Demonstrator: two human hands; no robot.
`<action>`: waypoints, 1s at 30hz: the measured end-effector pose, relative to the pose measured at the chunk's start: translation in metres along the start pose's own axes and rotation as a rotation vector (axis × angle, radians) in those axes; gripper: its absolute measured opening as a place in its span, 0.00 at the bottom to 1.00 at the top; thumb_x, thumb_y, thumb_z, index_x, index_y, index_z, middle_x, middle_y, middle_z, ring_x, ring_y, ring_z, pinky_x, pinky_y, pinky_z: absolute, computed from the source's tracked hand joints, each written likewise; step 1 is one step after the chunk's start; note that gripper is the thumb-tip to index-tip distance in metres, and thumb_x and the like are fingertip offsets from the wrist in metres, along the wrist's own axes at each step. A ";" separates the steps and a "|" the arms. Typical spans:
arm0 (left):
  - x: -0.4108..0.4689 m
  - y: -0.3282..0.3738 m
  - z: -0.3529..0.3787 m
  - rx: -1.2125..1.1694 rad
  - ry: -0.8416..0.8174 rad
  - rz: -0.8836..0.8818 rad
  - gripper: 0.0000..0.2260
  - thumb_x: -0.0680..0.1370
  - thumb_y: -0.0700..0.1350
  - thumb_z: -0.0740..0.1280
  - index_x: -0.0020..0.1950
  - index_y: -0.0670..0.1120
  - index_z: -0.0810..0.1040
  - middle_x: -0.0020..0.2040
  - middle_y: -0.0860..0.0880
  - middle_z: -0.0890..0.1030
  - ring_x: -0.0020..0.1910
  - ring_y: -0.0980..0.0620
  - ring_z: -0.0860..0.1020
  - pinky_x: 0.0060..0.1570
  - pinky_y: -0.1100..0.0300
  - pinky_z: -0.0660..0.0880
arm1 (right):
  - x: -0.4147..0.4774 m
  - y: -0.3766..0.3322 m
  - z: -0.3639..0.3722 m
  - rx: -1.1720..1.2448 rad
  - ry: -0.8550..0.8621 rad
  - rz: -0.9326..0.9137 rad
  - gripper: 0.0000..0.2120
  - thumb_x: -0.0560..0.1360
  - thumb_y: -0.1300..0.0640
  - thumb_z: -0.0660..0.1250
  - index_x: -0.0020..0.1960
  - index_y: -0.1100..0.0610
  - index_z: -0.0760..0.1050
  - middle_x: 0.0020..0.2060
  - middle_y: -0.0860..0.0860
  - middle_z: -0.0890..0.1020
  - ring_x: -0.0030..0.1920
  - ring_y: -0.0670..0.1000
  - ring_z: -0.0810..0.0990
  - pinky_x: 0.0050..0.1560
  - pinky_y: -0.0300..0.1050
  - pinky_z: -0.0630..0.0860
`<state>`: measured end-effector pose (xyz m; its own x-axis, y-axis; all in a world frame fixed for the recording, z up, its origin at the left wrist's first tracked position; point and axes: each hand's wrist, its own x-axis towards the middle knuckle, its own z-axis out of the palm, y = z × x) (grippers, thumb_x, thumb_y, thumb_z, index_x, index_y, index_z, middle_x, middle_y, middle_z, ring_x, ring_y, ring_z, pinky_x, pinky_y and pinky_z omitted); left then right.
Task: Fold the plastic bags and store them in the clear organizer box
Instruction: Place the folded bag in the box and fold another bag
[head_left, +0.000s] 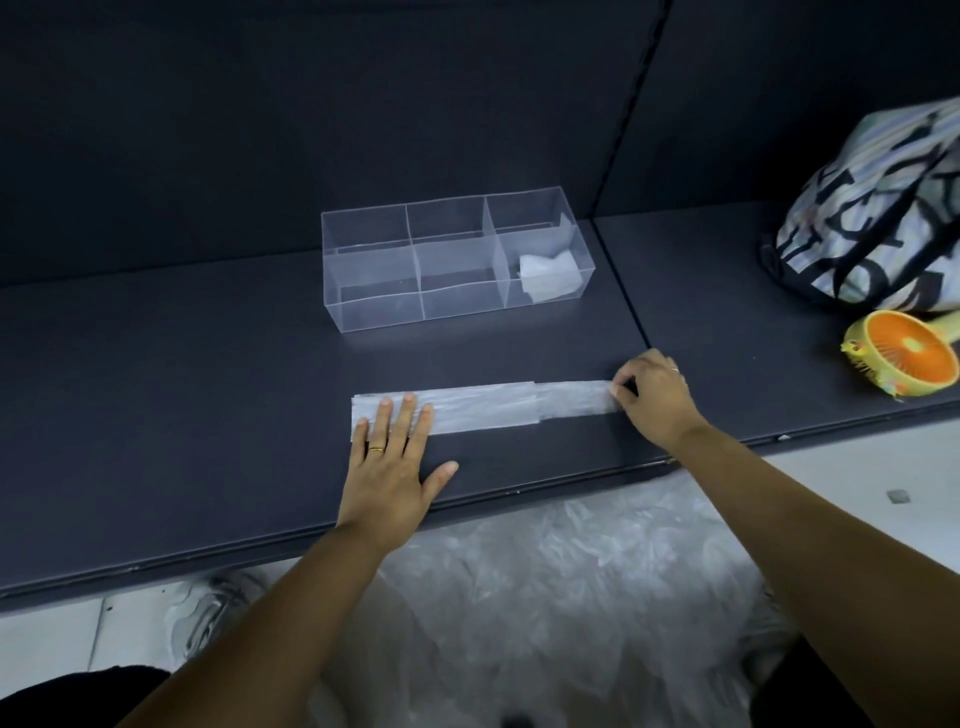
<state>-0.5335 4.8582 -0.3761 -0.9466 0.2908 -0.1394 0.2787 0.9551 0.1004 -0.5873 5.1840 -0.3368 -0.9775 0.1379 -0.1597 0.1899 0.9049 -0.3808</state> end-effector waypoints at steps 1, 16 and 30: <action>0.002 -0.004 -0.002 0.000 -0.002 0.018 0.37 0.74 0.68 0.27 0.77 0.49 0.43 0.78 0.48 0.46 0.77 0.45 0.42 0.75 0.46 0.42 | -0.004 0.000 -0.002 0.088 -0.015 0.016 0.08 0.77 0.62 0.64 0.39 0.58 0.76 0.49 0.53 0.74 0.51 0.55 0.74 0.56 0.46 0.70; -0.004 0.105 -0.022 -0.493 0.046 0.254 0.40 0.74 0.63 0.65 0.78 0.45 0.53 0.79 0.50 0.51 0.77 0.55 0.46 0.73 0.61 0.37 | -0.100 -0.036 -0.021 1.149 -0.163 0.506 0.09 0.75 0.68 0.67 0.53 0.61 0.73 0.39 0.58 0.81 0.34 0.51 0.83 0.35 0.40 0.79; 0.019 0.077 -0.088 -1.780 -0.111 -0.509 0.13 0.82 0.44 0.61 0.61 0.41 0.79 0.58 0.41 0.81 0.56 0.47 0.79 0.57 0.56 0.75 | -0.052 -0.098 -0.012 0.943 -0.518 -0.016 0.14 0.83 0.49 0.55 0.59 0.48 0.77 0.46 0.50 0.82 0.28 0.47 0.70 0.33 0.39 0.69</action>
<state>-0.5439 4.9322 -0.2841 -0.8396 0.1021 -0.5335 -0.5422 -0.2153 0.8122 -0.5567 5.0927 -0.2804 -0.8648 -0.2586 -0.4304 0.3885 0.1986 -0.8998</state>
